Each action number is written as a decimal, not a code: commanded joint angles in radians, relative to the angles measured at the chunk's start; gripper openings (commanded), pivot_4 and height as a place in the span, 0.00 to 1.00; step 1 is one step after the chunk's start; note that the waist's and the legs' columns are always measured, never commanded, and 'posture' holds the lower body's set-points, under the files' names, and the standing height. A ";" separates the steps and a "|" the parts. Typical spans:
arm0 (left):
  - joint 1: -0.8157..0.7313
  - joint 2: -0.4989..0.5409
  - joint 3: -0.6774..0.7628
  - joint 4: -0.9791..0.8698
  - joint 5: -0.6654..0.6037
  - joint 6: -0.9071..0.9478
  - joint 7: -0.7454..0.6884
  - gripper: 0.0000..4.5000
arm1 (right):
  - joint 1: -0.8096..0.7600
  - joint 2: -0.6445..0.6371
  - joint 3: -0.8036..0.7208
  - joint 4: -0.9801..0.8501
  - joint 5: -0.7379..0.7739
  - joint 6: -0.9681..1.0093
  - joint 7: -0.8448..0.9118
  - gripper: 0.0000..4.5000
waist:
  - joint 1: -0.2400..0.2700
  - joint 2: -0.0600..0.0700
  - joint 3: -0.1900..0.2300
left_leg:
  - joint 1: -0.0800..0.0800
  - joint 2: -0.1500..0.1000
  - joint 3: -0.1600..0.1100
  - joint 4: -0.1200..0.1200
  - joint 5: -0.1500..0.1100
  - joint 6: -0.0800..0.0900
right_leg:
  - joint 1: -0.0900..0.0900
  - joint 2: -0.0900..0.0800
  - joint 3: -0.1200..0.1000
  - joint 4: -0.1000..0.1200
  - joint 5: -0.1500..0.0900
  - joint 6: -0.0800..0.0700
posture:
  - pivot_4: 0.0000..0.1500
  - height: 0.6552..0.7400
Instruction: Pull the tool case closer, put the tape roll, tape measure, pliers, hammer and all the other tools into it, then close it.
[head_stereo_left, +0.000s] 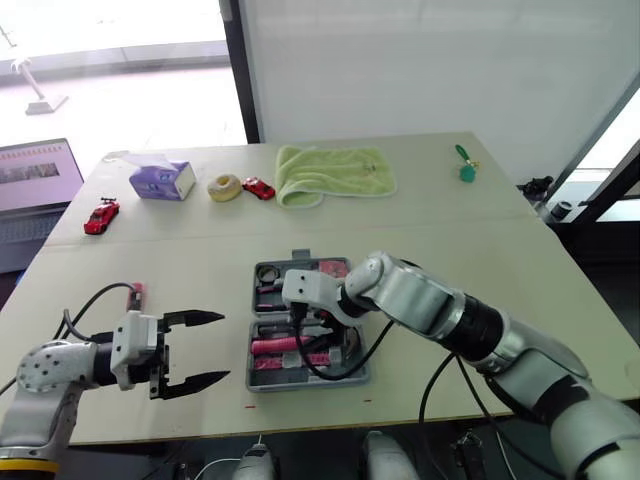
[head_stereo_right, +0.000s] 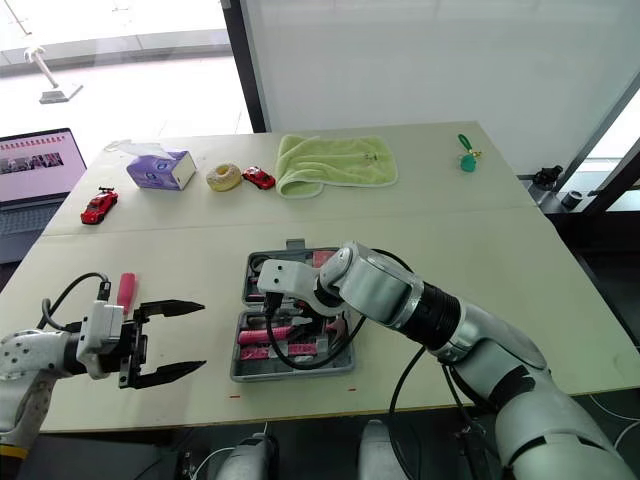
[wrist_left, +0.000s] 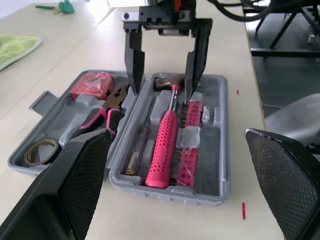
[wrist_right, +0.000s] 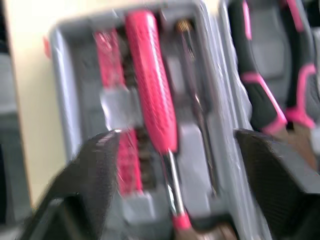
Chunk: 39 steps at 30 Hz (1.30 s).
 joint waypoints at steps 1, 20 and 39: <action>-0.009 0.010 -0.011 -0.073 -0.004 0.044 0.038 1.00 | 0.029 0.039 -0.057 -0.022 0.018 -0.021 -0.014 0.38 | 0.000 0.000 0.000 | 0.000 0.000 0.000 0.000 0.000 0.000 | 0.000 0.000 0.000 0.000 0.000 0.000 | 1.00 1.00; -0.011 0.021 0.017 0.059 -0.005 -0.026 -0.039 1.00 | 0.171 -0.016 0.132 0.184 -0.142 -0.163 0.019 0.00 | -0.002 -0.001 -0.004 | 0.006 0.000 0.000 0.000 0.000 0.000 | 0.006 0.000 0.000 0.000 0.000 0.000 | 1.00 1.00; 0.031 0.030 0.032 0.011 -0.003 -0.043 -0.005 1.00 | 0.261 0.041 -0.238 -0.067 -0.126 -0.336 -0.019 0.00 | 0.022 -0.008 -0.042 | 0.033 0.001 0.000 -0.016 -0.001 0.001 | 0.028 0.000 0.000 -0.006 -0.010 -0.005 | 1.00 1.00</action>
